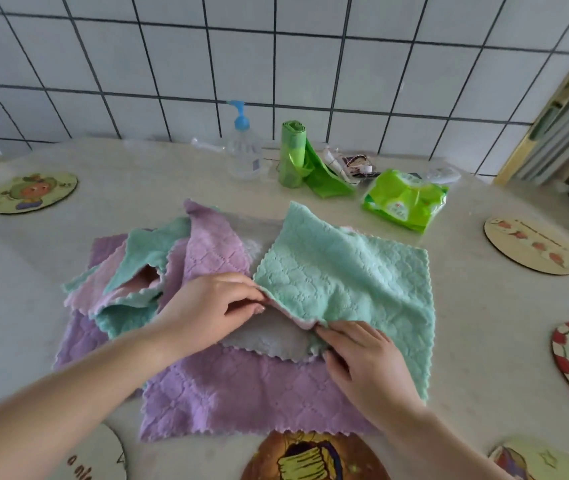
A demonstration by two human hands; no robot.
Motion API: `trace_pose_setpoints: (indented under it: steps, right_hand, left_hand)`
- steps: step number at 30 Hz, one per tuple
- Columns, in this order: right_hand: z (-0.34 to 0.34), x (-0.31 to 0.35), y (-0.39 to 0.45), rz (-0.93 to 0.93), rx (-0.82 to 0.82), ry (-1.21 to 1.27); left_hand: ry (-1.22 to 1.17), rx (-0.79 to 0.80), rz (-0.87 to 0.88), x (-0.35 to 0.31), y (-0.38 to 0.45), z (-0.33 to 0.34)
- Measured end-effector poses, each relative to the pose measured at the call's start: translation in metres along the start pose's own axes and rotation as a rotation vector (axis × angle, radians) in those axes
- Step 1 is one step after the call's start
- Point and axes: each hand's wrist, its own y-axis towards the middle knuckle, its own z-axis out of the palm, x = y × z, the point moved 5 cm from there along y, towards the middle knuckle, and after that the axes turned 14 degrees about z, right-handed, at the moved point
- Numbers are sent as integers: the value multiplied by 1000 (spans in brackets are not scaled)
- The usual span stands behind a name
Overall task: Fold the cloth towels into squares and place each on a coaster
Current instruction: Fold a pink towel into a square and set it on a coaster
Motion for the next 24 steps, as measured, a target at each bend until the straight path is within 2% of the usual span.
trace_pose_setpoints:
  steps: [4, 7, 14, 18, 24]
  right_hand:
    - [5, -5, 5, -46, -87, -2]
    - [2, -7, 3, -55, -75, -5]
    - [-75, 29, -34, -25, -164, -2]
    - [-114, 52, -52, -68, -156, -126]
    - [-150, 66, -66, -40, -156, -279]
  left_hand:
    - [46, -85, -19, 5, -6, 4]
    - [62, -159, 4, -3, -11, -2]
    - [21, -377, 48, -55, -38, -50]
    - [-44, -467, 14, -81, -55, -81]
    - [-65, -556, 52, -113, -75, -121]
